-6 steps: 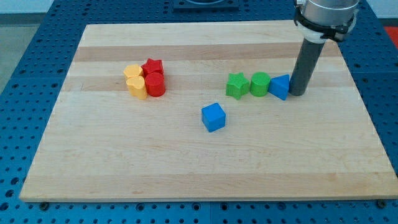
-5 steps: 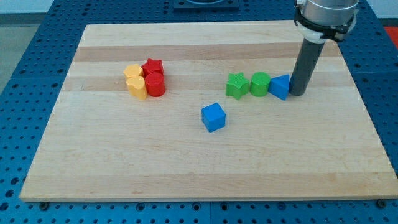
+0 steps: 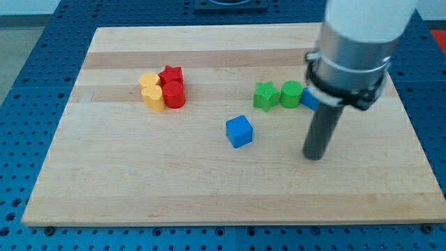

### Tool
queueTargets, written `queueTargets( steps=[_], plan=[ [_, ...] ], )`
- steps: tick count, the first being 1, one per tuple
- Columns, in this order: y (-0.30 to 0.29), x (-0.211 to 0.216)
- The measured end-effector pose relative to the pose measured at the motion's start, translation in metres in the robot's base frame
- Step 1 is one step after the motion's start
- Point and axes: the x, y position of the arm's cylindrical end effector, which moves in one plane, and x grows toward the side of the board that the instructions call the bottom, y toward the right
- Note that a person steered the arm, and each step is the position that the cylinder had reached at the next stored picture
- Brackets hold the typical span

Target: Move the cube to the right of the triangle

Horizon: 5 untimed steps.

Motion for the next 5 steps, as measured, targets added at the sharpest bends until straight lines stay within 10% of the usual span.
queueTargets(
  steps=[5],
  plan=[
    [-0.132,0.011]
  ],
)
